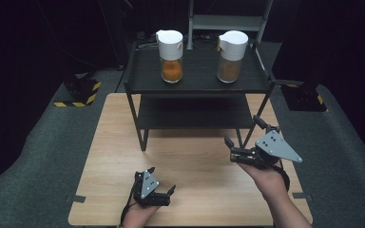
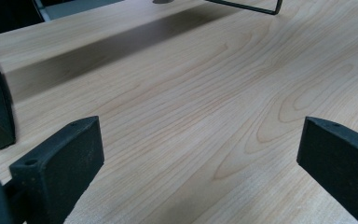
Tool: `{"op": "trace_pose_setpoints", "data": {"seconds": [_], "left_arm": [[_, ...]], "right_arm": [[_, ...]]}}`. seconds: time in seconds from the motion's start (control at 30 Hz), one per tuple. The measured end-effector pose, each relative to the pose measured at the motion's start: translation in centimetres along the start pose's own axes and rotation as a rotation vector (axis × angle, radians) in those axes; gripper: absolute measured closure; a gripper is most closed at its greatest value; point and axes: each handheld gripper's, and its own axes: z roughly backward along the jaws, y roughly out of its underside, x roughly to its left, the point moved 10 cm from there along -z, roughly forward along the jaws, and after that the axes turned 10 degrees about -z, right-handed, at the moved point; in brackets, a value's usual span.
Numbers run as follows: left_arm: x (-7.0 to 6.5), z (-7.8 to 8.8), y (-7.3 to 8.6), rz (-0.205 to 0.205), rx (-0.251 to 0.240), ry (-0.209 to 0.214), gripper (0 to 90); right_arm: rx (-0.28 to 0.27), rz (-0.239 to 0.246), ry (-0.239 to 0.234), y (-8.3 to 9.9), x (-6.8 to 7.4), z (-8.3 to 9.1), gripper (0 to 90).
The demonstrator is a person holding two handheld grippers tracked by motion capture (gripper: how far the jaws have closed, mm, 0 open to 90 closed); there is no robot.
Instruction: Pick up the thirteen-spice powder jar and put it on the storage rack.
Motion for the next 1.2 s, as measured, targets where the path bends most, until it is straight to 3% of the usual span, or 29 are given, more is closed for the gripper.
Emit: {"op": "trace_pose_setpoints", "data": {"seconds": [0.57, 0.83, 1.2], "left_arm": [[0.0, 0.0, 0.0, 0.000, 0.002, -0.001, 0.8], [-0.1, 0.0, 0.0, -0.005, 0.002, -0.004, 0.8], [-0.2, 0.0, -0.1, -0.018, 0.005, -0.009, 0.8]], "right_arm": [[0.100, -0.010, -0.001, 6.0, -0.2, 1.0, 0.1], [0.153, 0.016, 0.005, 8.8, -0.1, 1.4, 0.1], [0.236, 0.017, 0.028, 13.0, 0.0, 1.8, 0.1]]}}
